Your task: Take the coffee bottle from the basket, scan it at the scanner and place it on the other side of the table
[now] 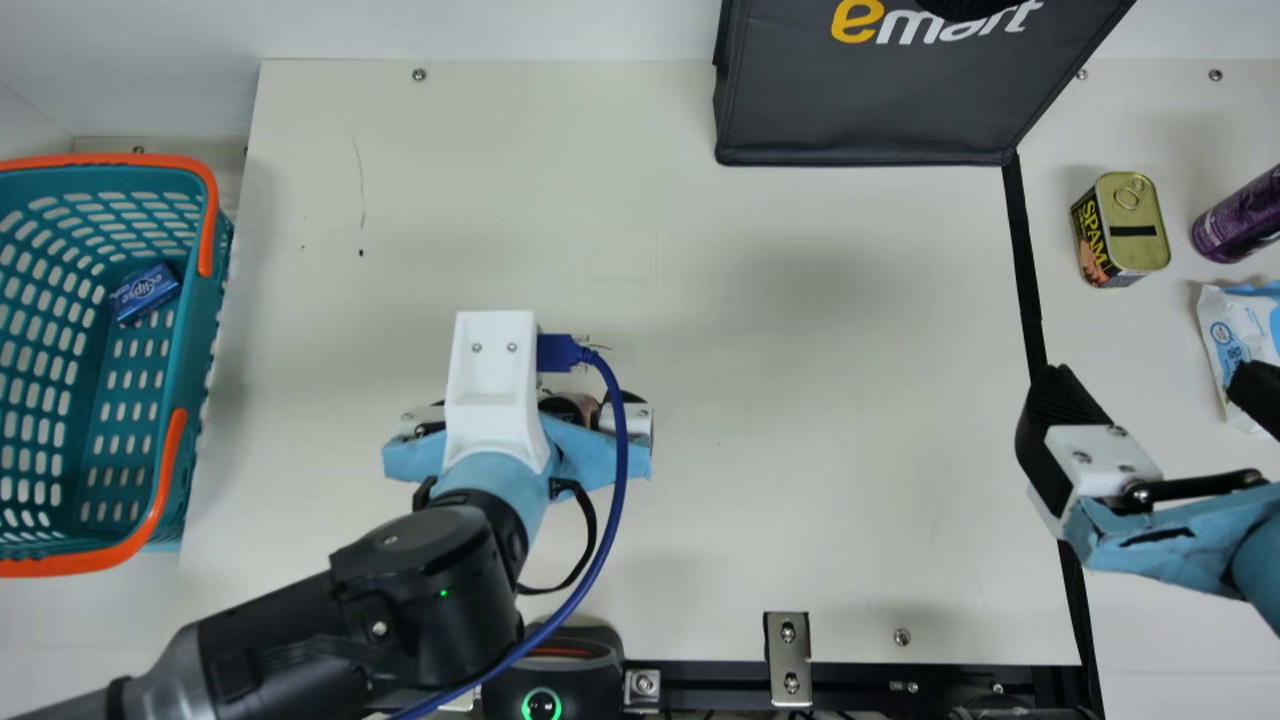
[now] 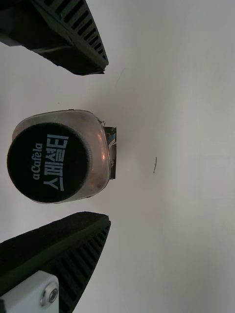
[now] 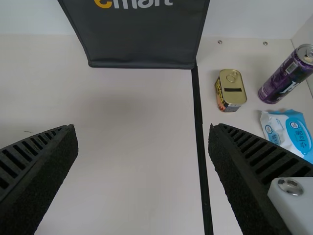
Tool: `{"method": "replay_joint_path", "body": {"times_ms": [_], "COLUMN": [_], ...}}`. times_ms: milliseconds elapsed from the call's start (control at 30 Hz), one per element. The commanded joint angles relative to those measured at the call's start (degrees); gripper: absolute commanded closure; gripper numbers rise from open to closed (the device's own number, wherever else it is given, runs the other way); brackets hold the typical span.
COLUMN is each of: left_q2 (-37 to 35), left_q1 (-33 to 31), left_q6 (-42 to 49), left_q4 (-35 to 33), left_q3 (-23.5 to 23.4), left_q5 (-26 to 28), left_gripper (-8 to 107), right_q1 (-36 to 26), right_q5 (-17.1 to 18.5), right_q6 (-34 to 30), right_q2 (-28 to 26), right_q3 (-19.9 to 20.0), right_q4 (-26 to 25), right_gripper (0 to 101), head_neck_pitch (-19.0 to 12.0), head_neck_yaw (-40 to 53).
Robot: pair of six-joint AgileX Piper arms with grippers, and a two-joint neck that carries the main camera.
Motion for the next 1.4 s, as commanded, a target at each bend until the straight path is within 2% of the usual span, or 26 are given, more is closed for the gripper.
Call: {"method": "replay_joint_path", "body": {"times_ms": [0, 400, 900, 1367], "left_q2": [0.28, -0.14, -9.63, -15.99], "left_q1": [-0.21, -1.07, 1.46, 6.12], "left_q6": [-0.10, 1.78, 23.40, 51.56], "left_q4": [0.10, 0.25, -6.18, -18.81], "left_q3": [0.05, 0.14, 3.10, 3.54], "left_q5": [-0.11, -0.68, -6.48, -12.41], "left_gripper": [29, 107, 107, 107], "right_q1": [0.00, 0.00, 0.00, 0.00], "right_q5": [0.00, 0.01, 0.01, 0.01], "right_q6": [0.00, 0.00, 0.00, 0.00], "right_q2": [0.00, 0.00, 0.00, 0.00], "right_q3": [0.00, 0.00, 0.00, 0.00], "right_q4": [0.00, 0.00, 0.00, 0.00], "right_gripper": [6, 6, 6, 6], "head_neck_pitch": [-1.66, -1.66, -1.66, -1.66], "head_neck_yaw": [0.09, 0.09, 0.09, 0.09]}}
